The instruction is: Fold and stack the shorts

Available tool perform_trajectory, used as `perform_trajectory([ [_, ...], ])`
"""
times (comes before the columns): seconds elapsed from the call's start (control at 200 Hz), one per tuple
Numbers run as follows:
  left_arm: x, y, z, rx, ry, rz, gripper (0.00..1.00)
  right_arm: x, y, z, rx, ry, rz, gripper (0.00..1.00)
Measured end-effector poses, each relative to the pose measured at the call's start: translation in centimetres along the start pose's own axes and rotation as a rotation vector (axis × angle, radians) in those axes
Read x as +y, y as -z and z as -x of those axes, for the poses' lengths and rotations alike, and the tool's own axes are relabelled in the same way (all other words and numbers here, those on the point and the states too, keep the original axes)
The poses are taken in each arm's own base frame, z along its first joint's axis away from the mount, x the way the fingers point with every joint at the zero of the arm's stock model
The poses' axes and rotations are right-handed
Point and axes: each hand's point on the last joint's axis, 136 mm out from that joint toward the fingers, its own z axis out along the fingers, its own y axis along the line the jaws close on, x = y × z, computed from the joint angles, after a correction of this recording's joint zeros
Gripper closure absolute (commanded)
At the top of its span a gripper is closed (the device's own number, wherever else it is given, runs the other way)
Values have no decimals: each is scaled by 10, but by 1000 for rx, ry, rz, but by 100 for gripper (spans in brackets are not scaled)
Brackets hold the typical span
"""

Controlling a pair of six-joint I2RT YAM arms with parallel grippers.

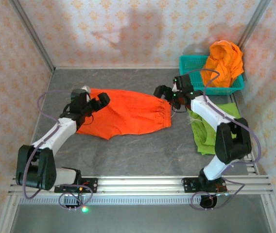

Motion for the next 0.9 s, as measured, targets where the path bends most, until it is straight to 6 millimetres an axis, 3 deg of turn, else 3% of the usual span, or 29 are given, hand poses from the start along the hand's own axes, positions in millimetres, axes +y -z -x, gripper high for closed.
perform_trajectory([
  [0.13, 43, -25, -49, 123, 37, 100, 0, 5, -25, 9, 28, -29, 19, 1],
  [0.24, 69, -31, -78, 184, 48, 165, 0, 2, -43, 12, 51, -44, 13, 1],
  [0.676, 76, -28, -74, 95, 29, 157, 0, -29, -93, 7, 107, -88, -67, 1],
  [0.901, 83, -19, -79, 79, 27, 170, 0, -36, -102, 8, 109, -93, -85, 1],
])
